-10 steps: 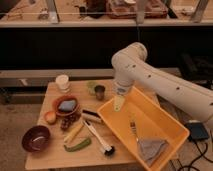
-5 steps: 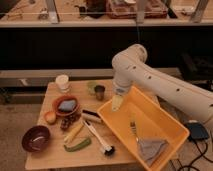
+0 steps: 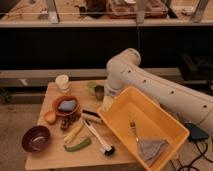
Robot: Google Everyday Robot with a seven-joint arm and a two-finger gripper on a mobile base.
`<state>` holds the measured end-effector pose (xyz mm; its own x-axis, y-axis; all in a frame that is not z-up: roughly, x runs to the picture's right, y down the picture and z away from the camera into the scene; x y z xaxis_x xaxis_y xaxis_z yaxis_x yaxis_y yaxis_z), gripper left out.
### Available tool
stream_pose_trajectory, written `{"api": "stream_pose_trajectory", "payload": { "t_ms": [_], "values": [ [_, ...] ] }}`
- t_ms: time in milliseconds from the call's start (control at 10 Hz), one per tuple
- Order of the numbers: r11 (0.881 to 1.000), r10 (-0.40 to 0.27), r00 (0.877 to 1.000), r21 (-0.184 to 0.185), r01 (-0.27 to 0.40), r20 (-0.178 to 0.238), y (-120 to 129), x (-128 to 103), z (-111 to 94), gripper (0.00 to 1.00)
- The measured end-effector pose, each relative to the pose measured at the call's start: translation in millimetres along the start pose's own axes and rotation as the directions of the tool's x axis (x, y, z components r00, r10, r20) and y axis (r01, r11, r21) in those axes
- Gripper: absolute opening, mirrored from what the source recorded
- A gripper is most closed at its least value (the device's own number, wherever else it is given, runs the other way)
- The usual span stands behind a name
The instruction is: Wipe purple bowl with eraser
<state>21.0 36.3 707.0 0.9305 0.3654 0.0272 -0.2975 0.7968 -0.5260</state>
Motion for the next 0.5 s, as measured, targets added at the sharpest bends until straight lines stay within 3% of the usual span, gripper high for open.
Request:
{"api": "stream_pose_trajectory", "payload": {
  "t_ms": [300,500],
  "values": [
    [1.000,-0.014,1.000,-0.009,0.015,0.008,2,-3,2,0.80],
    [0.998,-0.039,0.998,-0.039,0.041,0.042,10,-16,15,0.80]
  ]
}}
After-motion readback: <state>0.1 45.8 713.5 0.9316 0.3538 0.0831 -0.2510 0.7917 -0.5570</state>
